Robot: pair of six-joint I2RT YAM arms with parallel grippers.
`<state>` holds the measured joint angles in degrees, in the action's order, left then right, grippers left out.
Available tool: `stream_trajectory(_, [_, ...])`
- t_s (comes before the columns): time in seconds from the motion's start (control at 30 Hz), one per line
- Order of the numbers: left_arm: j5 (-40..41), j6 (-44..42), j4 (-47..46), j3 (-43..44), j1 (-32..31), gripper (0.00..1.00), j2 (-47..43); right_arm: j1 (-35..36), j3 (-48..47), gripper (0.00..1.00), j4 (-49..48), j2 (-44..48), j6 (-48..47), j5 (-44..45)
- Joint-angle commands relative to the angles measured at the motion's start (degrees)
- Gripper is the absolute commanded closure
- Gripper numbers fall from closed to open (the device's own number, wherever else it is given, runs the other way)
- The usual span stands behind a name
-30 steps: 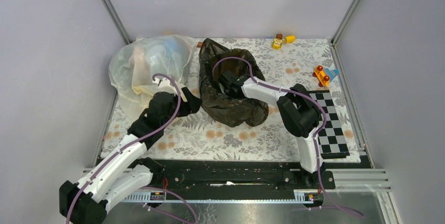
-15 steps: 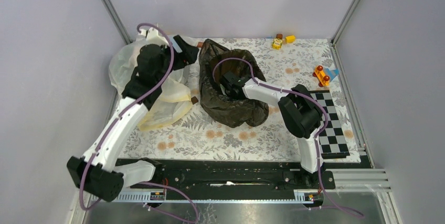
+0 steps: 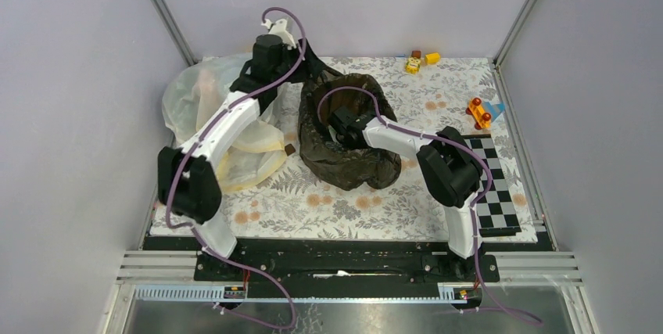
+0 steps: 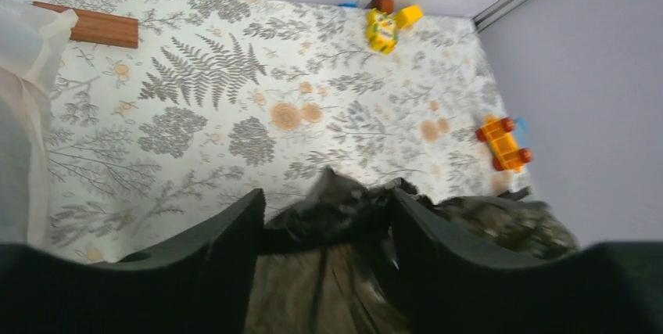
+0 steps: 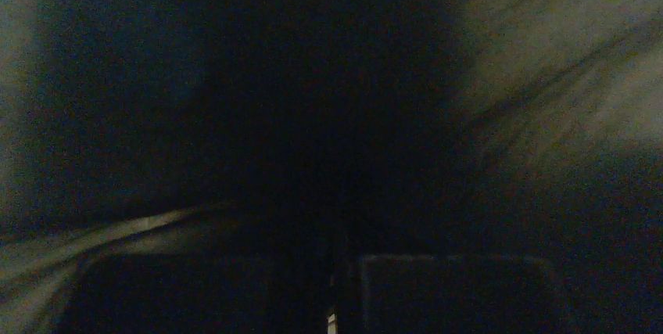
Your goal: Put the trash bags into the trash bin
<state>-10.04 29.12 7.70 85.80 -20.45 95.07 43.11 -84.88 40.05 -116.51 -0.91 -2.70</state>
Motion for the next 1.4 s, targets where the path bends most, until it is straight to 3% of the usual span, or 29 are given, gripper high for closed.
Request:
stream_trajectory(0.0, [2.17, -1.63, 2.94, 7.52, 0.38, 0.45, 6.69, 0.39, -0.98, 1.00, 1.60, 1.02, -1.05, -0.99])
stream_trajectory(0.07, [3.01, -0.78, 4.42, 9.35, 1.18, 0.51, 10.96, 0.39, -1.07, 1.00, 1.61, 1.00, -1.11, -0.76])
stream_trajectory(0.27, [0.82, 2.75, 0.14, 6.26, 2.78, 0.52, 20.45, 0.40, -1.08, 1.00, 1.21, 0.94, -1.04, -1.25])
stream_trajectory(0.6, [-0.10, 4.36, -2.93, 3.82, 3.95, 0.33, 25.45, 0.36, -1.16, 1.00, 1.17, 1.34, -0.73, -1.85])
stream_trajectory(0.87, [0.96, 3.70, 0.81, 3.65, 7.90, 0.18, 11.59, 0.39, -1.23, 1.00, 1.17, 1.57, -0.50, -2.18])
stream_trajectory(1.1, [-0.33, 3.41, -0.59, -2.49, 8.14, 0.02, -2.76, 0.46, -1.85, 1.00, 1.17, 1.42, -0.08, -2.82])
stream_trajectory(1.27, [-7.16, 0.73, -1.95, -4.92, 7.43, 0.03, -9.69, 0.38, -1.89, 1.00, 1.41, 1.45, -0.06, -3.01])
stream_trajectory(1.37, [-7.99, -3.23, 0.29, -4.31, 4.55, 0.17, -11.48, 0.44, -2.17, 1.00, 1.51, 1.41, -0.02, -3.10])
